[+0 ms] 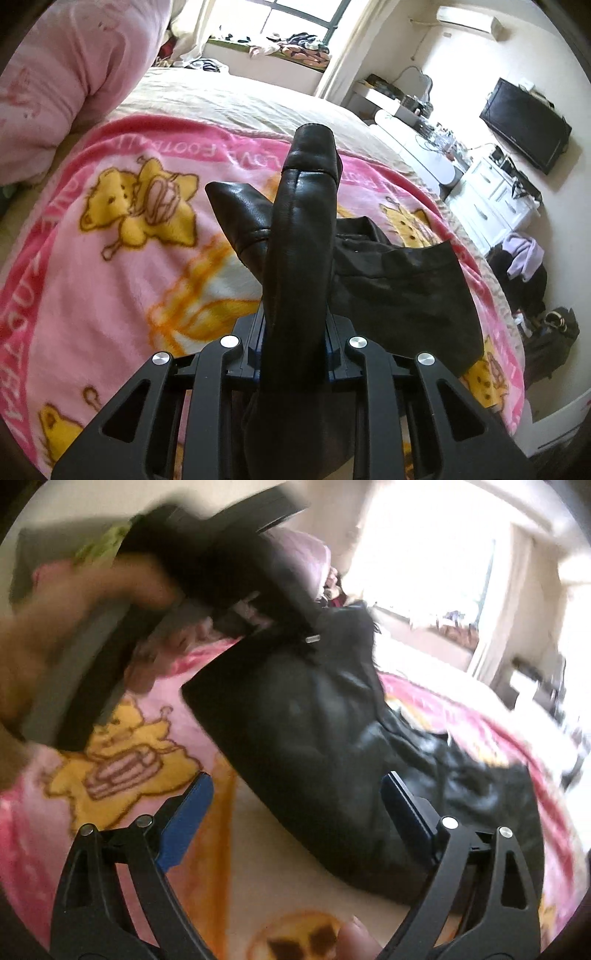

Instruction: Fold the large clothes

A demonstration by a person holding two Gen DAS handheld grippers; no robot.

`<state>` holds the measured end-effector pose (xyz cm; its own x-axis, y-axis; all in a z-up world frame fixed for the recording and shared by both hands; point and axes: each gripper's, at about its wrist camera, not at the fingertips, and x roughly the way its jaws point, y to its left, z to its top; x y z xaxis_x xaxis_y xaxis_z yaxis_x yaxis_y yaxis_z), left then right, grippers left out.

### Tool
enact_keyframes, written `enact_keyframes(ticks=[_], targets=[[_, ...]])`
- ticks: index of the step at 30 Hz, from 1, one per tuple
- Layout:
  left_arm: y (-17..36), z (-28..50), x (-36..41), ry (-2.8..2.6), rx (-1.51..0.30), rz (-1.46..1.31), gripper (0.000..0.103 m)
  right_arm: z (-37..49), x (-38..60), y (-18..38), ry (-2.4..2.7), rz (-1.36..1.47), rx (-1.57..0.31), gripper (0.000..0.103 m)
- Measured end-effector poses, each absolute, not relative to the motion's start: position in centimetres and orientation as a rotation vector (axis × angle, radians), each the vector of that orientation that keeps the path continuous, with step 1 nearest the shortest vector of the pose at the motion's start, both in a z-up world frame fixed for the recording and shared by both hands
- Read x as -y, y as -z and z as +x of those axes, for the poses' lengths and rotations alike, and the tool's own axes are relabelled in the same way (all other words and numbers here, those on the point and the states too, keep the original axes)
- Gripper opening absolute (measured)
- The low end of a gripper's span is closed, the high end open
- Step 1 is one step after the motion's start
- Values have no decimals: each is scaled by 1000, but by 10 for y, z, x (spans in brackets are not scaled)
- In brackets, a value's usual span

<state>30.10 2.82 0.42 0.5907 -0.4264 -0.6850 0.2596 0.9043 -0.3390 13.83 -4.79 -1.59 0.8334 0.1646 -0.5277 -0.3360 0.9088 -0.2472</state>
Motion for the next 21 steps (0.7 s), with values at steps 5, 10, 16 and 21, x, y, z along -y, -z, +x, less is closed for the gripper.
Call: enact_keyframes(ticks=[5, 10, 16, 21], targets=[[-13, 301, -20, 400, -848, -181, 21, 157, 14, 38, -154, -534, -507, 85], [-20, 302, -15, 407, -853, -191, 21, 157, 21, 23, -106, -512, -422, 67], [-44, 301, 15, 451, -837, -162, 21, 142, 47, 7, -103, -484, -339, 21], [-67, 298, 62, 508, -815, -123, 25, 140, 93, -12, -67, -351, -345, 18]])
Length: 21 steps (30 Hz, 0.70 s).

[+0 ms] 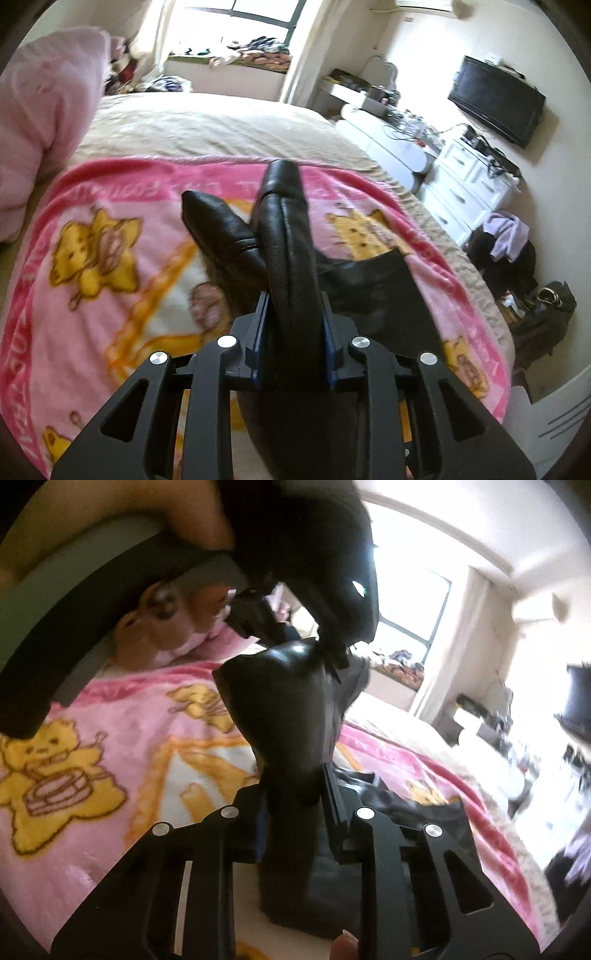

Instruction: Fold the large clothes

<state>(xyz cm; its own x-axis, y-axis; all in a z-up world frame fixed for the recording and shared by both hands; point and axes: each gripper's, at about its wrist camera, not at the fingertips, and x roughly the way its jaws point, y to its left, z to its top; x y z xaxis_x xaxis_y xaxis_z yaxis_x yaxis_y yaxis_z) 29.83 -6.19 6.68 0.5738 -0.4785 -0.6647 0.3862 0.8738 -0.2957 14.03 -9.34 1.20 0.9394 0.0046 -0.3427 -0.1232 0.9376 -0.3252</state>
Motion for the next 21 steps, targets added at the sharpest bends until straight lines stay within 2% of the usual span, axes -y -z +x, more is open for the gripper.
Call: enact_keyframes(ticks=[8, 15, 16, 19, 21], targets=[[-70, 302, 153, 614, -854, -105, 25, 137, 176, -5, -22, -72, -422, 16], [-52, 308, 193, 696, -907, -177, 26, 129, 256, 35, -14, 405, -543, 16], [-55, 307, 190, 704, -891, -196, 27, 129, 272, 49, -18, 528, -574, 16], [-58, 302, 177, 656, -833, -183, 40, 125, 295, 75, -46, 719, -619, 17], [-47, 305, 163, 563, -820, -130, 44, 122, 300, 81, -70, 791, -621, 20]])
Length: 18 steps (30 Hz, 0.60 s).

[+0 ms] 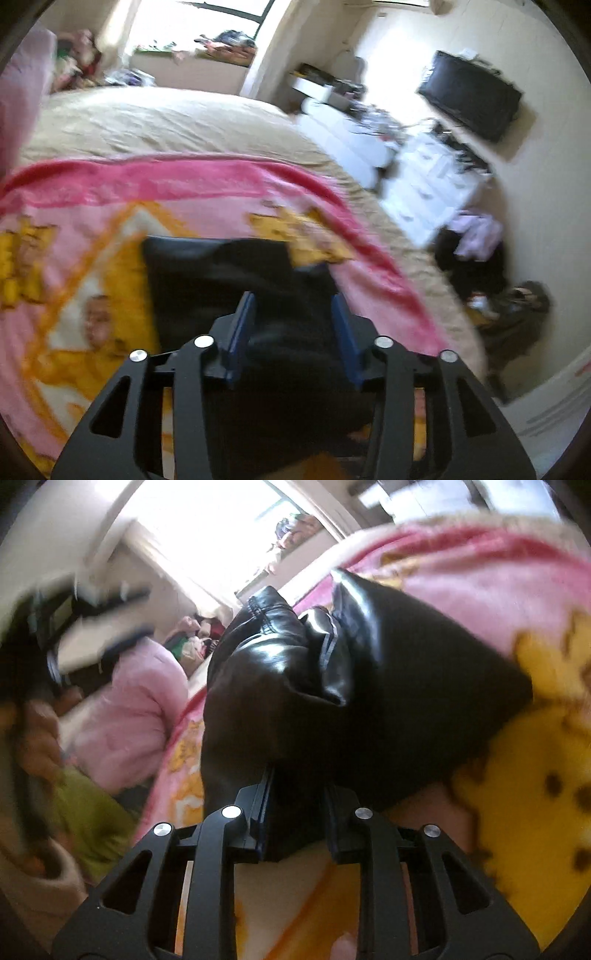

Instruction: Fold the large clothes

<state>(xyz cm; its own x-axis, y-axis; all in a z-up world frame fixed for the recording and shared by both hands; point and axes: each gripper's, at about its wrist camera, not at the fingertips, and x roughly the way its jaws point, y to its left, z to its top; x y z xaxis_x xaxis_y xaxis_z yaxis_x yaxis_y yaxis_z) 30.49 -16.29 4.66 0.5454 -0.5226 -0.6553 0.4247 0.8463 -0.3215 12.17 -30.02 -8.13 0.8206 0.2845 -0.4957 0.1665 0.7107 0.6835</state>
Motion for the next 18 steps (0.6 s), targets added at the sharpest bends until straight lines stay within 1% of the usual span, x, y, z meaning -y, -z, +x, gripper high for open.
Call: enact_keyframes(ticks=[1, 3, 4, 5, 6, 8, 12, 14, 17, 18], targets=[[-40, 308, 158, 528, -826, -112, 44, 120, 301, 81, -77, 811, -622, 23], [-8, 317, 142, 440, -885, -86, 44, 121, 302, 80, -107, 839, -633, 37], [14, 319, 133, 414, -929, -104, 44, 122, 304, 79, -117, 853, -639, 42], [28, 322, 128, 412, -958, -121, 43, 122, 307, 77, -133, 872, -646, 54], [42, 321, 126, 416, -985, -134, 43, 125, 308, 76, -174, 909, -654, 70], [59, 317, 125, 420, -987, -142, 43, 127, 316, 66, -223, 954, -654, 84], [57, 312, 128, 433, -960, -118, 42, 149, 331, 31, -235, 929, -644, 91], [54, 310, 133, 442, -950, -84, 42, 172, 337, 15, -199, 877, -677, 91], [52, 310, 136, 448, -943, -66, 42, 228, 342, 6, -167, 771, -837, 91], [51, 309, 135, 449, -942, -66, 42, 242, 341, 9, -171, 744, -880, 88]])
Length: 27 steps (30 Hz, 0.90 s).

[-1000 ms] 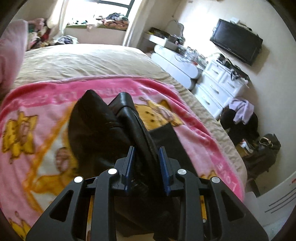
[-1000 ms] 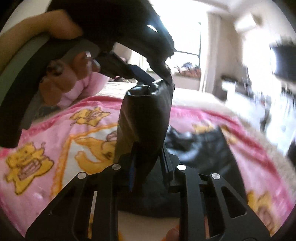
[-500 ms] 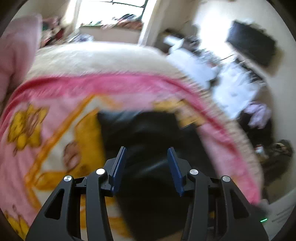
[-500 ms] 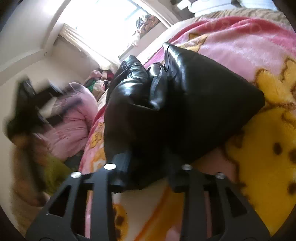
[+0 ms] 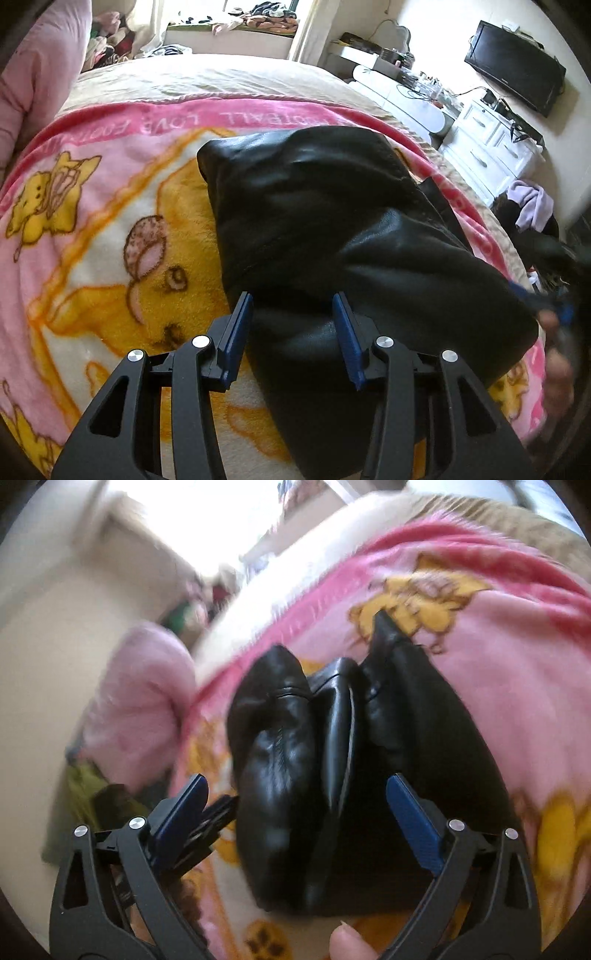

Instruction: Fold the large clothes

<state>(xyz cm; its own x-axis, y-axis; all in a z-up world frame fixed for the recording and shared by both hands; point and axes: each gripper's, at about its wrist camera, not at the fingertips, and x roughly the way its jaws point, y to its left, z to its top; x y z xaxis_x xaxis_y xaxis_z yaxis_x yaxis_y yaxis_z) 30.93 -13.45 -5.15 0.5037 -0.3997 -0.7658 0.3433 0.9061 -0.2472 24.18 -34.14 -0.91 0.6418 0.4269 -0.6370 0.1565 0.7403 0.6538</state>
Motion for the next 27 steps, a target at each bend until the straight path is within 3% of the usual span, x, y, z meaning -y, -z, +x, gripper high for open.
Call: enact_keyframes(ticks=[1, 2, 4, 8, 9, 12, 16, 20, 27], targets=[[52, 310, 134, 450, -940, -65, 42, 253, 342, 13, -165, 712, -927, 84], [52, 309, 134, 450, -937, -63, 42, 270, 336, 19, -170, 681, -994, 71], [52, 308, 133, 448, -933, -54, 42, 284, 324, 24, -213, 658, -1051, 64], [50, 307, 133, 447, -928, -46, 42, 293, 303, 5, -240, 517, -1042, 25], [48, 306, 133, 452, -927, -50, 42, 294, 300, -2, -246, 492, -1021, 19], [33, 300, 131, 468, -895, -74, 43, 282, 290, -33, -269, 400, -919, 14], [3, 290, 125, 511, -831, -155, 57, 255, 307, -79, -291, 373, -754, 12], [-11, 286, 133, 545, -818, -181, 63, 234, 357, -96, -249, 404, -667, 11], [34, 297, 177, 574, -975, -150, 73, 234, 414, 2, -166, 529, -850, 15]])
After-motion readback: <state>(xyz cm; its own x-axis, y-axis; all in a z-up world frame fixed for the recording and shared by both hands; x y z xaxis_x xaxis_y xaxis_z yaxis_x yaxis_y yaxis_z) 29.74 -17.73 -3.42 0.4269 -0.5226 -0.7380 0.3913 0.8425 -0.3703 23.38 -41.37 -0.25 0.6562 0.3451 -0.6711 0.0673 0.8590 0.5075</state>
